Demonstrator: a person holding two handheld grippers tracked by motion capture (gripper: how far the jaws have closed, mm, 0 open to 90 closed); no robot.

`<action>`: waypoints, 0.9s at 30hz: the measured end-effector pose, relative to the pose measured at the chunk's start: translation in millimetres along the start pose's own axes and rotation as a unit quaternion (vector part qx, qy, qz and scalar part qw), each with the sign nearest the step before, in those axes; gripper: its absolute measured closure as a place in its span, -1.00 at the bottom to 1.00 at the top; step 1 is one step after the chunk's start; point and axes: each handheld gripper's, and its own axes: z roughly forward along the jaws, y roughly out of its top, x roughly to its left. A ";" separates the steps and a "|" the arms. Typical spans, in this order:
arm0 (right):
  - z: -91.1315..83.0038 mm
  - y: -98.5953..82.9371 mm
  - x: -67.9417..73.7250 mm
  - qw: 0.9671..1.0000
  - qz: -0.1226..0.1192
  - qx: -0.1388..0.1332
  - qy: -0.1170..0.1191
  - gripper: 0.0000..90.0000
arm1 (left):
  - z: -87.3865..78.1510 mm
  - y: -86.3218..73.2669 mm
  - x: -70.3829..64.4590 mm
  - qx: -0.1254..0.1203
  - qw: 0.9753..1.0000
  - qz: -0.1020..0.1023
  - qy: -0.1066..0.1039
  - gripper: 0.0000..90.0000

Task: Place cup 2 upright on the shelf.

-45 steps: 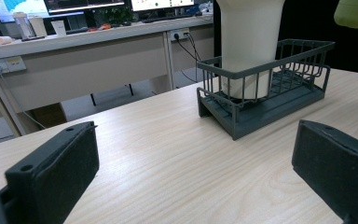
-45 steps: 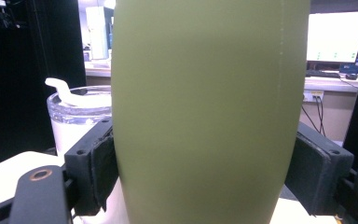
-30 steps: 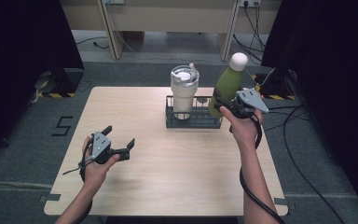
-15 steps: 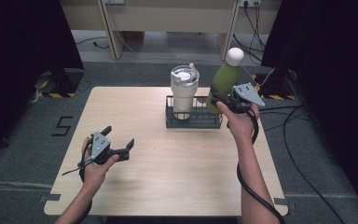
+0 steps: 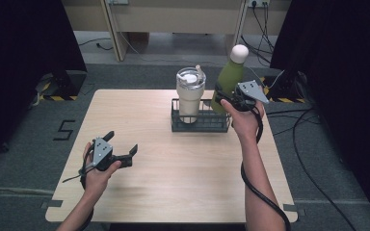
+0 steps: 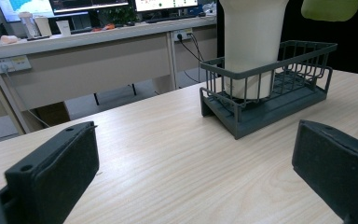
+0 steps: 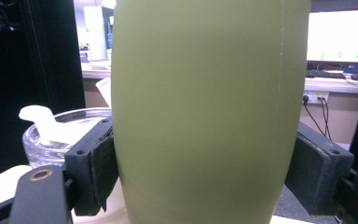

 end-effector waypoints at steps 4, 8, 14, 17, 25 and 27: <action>3.0 -0.2 -0.5 1.000 -0.003 0.004 -0.001 -0.53 | 0.1 -0.5 0.3 0.002 1.000 0.001 0.000 -1.00; 9.0 -2.0 -0.4 1.000 0.000 0.008 -0.003 -0.53 | 0.1 -0.6 0.1 0.002 1.000 0.000 0.001 -1.00; 15.8 -2.9 -1.1 1.000 -0.002 0.011 -0.005 -0.53 | 0.3 -1.1 0.3 0.002 1.000 -0.001 0.000 -1.00; 19.2 -3.1 -2.2 1.000 -0.002 0.012 -0.010 -0.53 | 0.2 -1.0 -0.1 0.002 1.000 0.000 -0.001 -1.00; 27.3 -8.1 -4.0 1.000 0.005 0.021 -0.013 -0.53 | 0.3 -1.3 0.1 0.004 1.000 -0.001 0.000 -1.00; 29.2 -9.4 -3.8 1.000 0.005 0.023 -0.014 -0.53 | 0.1 -1.1 0.3 0.003 1.000 0.000 0.000 -1.00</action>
